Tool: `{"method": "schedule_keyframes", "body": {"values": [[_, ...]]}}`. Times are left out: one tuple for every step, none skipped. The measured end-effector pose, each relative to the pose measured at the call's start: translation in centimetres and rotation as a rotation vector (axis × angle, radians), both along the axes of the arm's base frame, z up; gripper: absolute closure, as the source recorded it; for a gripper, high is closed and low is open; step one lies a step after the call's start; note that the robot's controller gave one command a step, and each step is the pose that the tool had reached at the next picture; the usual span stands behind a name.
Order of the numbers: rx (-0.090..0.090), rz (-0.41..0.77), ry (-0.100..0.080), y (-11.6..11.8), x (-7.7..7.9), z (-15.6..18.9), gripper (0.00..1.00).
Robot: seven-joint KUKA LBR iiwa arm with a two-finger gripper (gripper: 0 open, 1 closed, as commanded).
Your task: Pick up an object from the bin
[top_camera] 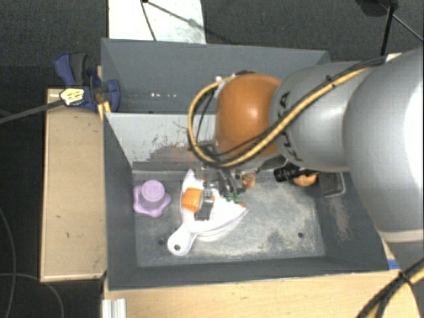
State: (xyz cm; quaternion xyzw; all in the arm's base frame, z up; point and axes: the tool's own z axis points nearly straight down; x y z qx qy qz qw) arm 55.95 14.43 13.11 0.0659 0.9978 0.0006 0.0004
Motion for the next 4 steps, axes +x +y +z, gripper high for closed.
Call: {"method": "schedule_keyframes", "body": {"values": [[0.0,-0.016,-0.004,-1.32,1.0,-5.72,0.0],[0.001,-0.016,-0.004,-1.09,1.86,-6.27,1.0],[0.001,-0.016,-0.005,-1.04,1.95,-6.03,1.0],[0.0,-0.016,0.001,-1.07,1.81,-5.52,1.0]]}}
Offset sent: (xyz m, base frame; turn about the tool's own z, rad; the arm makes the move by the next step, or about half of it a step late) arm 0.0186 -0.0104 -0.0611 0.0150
